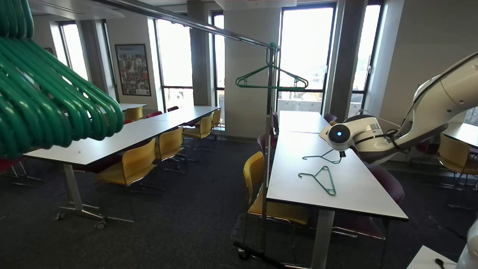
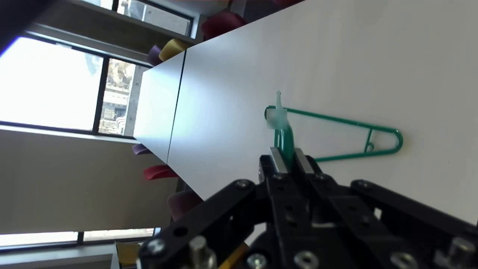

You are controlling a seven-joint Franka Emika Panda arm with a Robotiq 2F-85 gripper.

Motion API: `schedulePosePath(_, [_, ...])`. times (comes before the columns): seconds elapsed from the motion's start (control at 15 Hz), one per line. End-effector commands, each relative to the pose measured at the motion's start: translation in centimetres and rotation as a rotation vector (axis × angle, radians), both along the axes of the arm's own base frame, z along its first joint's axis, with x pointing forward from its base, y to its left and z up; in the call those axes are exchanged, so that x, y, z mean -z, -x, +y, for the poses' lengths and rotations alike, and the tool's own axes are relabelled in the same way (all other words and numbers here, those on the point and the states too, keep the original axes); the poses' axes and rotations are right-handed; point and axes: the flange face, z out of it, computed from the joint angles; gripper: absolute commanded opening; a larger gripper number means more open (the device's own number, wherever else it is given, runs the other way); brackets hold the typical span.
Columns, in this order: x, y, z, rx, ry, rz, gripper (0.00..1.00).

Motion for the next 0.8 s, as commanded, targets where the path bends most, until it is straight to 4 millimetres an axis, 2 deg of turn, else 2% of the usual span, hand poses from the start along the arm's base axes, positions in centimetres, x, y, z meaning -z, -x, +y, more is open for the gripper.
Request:
schedulePosePath(0.0, [-1.6,-0.1,0.3,0.062,-0.126,-0.14,0.02])
schedulePosePath(0.07, [-1.7,-0.2,0.6,0.07,-0.163,-0.176,0.02])
schedulePosePath(0.13, [-0.2,-0.2,0.5,0.054,-0.106,-0.099,0.02])
schedulePosePath(0.2, [-0.2,-0.2,0.6,0.055,-0.113,-0.104,0.08])
schedulePosePath(0.73, [0.4,-0.2,0.6,0.056,-0.113,-0.092,0.08])
